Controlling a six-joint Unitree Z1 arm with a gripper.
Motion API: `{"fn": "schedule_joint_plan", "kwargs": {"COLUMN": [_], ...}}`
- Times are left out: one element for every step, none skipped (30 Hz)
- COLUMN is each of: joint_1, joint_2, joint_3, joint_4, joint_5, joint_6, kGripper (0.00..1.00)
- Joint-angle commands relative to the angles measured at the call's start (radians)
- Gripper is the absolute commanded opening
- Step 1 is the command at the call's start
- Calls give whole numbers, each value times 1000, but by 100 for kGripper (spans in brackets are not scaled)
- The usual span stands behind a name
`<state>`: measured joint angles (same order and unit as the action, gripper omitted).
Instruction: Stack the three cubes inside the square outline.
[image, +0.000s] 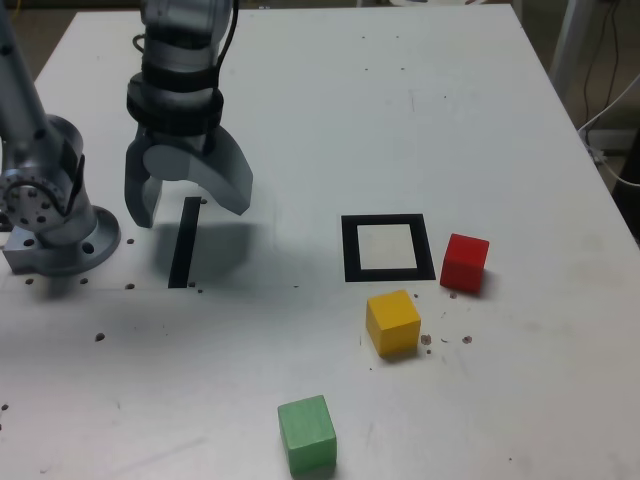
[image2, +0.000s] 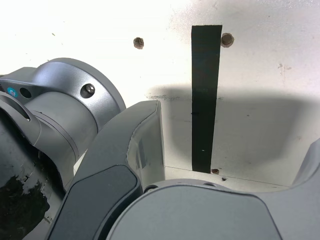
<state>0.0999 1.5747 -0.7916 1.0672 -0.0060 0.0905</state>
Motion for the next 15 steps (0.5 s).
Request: {"fn": "schedule_joint_plan", "kwargs": {"joint_1": [1,1,1,1,1,1,1,1,1,1,1,1,1,1,1], "joint_2": [-3,-4,-4,-4,-3,-3,-3,-2,-2,-2,-2,-2,-3,-3,-3], "joint_3": [-1,-1,-1,-1,-1,-1,-1,-1,-2,-2,-3,-5,-10,-17,-24], "joint_4": [2,2,2,2,2,1,1,1,0,0,-1,-2,-3,-3,-3], "joint_5": [-2,-2,-2,-2,-2,-2,-2,-2,-2,-2,-2,-2,-1,1,3], "joint_6": [0,0,0,0,0,0,0,0,0,0,0,0,0,0,0], "kGripper": [100,100,100,100,100,100,100,100,100,100,100,100,100,100,100]}}
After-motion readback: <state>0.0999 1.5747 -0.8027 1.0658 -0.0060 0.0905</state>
